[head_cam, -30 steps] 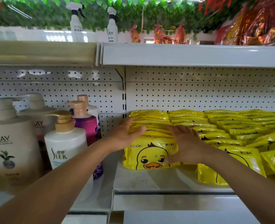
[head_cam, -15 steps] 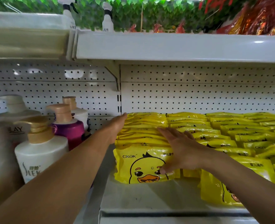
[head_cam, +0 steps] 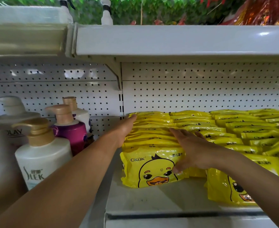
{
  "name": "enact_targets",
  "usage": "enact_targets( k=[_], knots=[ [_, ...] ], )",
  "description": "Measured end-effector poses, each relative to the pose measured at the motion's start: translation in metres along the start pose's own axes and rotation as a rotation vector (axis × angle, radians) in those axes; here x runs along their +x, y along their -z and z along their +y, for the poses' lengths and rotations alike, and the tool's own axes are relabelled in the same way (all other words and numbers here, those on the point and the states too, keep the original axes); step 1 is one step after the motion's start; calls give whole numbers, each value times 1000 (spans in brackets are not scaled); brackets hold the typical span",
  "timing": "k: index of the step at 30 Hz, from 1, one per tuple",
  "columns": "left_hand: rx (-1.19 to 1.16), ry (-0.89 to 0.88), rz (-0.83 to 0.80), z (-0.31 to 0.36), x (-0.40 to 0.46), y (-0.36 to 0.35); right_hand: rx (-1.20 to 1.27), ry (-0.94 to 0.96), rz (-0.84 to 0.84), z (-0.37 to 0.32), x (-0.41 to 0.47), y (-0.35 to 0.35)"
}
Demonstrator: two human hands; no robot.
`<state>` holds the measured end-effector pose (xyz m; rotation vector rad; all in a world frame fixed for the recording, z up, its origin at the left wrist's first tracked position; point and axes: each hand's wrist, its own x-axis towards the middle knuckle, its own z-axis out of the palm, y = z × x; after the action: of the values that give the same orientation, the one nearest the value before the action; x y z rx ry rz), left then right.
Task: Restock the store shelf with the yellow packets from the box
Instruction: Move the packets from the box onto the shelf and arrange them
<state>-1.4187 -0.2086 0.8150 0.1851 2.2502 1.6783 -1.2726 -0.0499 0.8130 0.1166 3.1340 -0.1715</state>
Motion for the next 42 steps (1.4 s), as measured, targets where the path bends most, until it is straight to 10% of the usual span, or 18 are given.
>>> enact_targets(
  k=[32,42],
  knots=[
    [-31,-182,-96,-35,-54,12,-163,-32,354,-52,-9,-25],
    [760,-663,156,-67,-102,28,-125,-170,456,-32,-34,-22]
  ],
)
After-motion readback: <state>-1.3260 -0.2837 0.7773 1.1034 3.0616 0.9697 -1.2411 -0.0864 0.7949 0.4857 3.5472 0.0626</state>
